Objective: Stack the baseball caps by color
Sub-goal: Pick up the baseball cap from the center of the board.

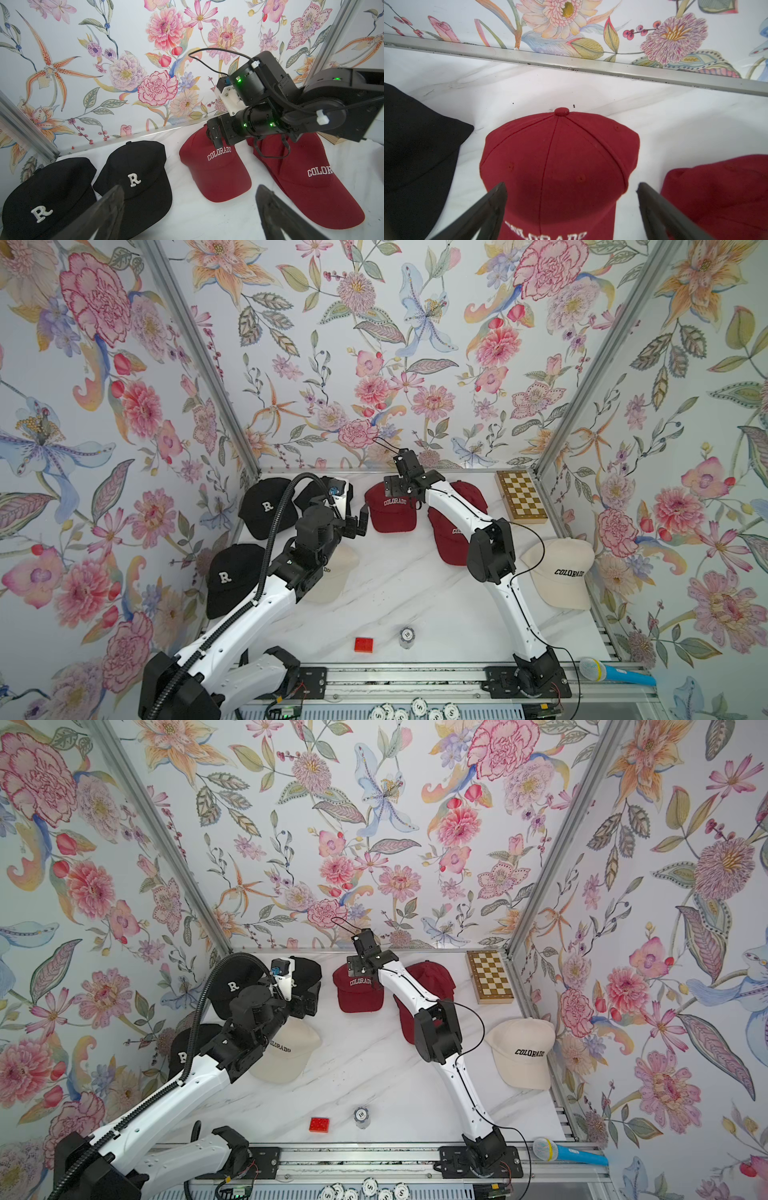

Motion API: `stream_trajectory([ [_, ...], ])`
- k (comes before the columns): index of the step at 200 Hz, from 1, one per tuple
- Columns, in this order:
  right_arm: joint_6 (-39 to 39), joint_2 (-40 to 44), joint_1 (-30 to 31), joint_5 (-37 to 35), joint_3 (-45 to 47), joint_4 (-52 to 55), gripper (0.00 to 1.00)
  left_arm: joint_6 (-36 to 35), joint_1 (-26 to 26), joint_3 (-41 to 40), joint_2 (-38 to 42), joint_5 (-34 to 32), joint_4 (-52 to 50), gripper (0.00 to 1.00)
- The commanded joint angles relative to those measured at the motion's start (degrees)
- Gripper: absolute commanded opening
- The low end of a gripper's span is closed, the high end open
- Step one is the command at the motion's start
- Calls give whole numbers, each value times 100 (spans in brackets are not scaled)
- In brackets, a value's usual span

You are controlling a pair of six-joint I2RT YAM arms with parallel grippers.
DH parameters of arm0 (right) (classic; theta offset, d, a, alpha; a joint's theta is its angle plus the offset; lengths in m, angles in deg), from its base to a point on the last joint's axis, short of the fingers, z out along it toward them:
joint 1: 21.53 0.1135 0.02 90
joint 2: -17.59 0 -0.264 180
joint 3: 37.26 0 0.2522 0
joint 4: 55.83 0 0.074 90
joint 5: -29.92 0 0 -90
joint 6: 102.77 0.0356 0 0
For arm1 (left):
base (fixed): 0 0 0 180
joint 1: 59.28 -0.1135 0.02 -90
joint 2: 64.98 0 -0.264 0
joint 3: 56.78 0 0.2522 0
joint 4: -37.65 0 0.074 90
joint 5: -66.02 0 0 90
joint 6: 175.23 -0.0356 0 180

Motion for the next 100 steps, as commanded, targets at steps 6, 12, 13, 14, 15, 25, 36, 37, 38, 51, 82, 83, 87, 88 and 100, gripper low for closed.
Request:
stream_trajectory([
  [6,141,-255,15,5,-222,-12,99,-115,-122,120,-94,214,-94,99],
  [12,143,-291,18,18,-257,-13,99,-116,-122,136,-121,231,-99,100],
  [13,141,-298,18,23,-263,-14,99,-120,-125,137,-123,233,-99,100],
  [14,145,-307,19,25,-270,-18,99,-122,-126,137,-128,239,-99,100],
  [15,147,-311,19,26,-274,-21,99,-123,-127,137,-131,237,-91,100],
  [25,140,-377,19,44,-340,-20,99,-138,-130,153,-171,270,-89,100],
  [36,150,-443,19,69,-404,-16,99,-159,-152,172,-203,289,-82,100],
  [37,149,-445,19,70,-407,-15,99,-159,-153,177,-208,293,-86,100],
  [38,153,-450,19,70,-413,-19,99,-164,-153,179,-214,291,-89,100],
  [51,167,-505,19,62,-442,-19,99,-184,-167,210,-255,308,-78,100],
  [82,220,-599,-7,119,-403,-9,100,-195,-223,230,-311,367,-51,100],
  [83,224,-597,-7,121,-402,-7,100,-195,-228,232,-310,372,-49,100],
  [87,231,-610,-7,131,-394,-13,100,-195,-233,228,-317,376,-44,100],
  [88,233,-616,-7,136,-389,-14,100,-195,-237,227,-322,376,-41,100],
  [100,249,-668,-21,184,-383,2,99,-195,-258,234,-338,392,-37,100],
])
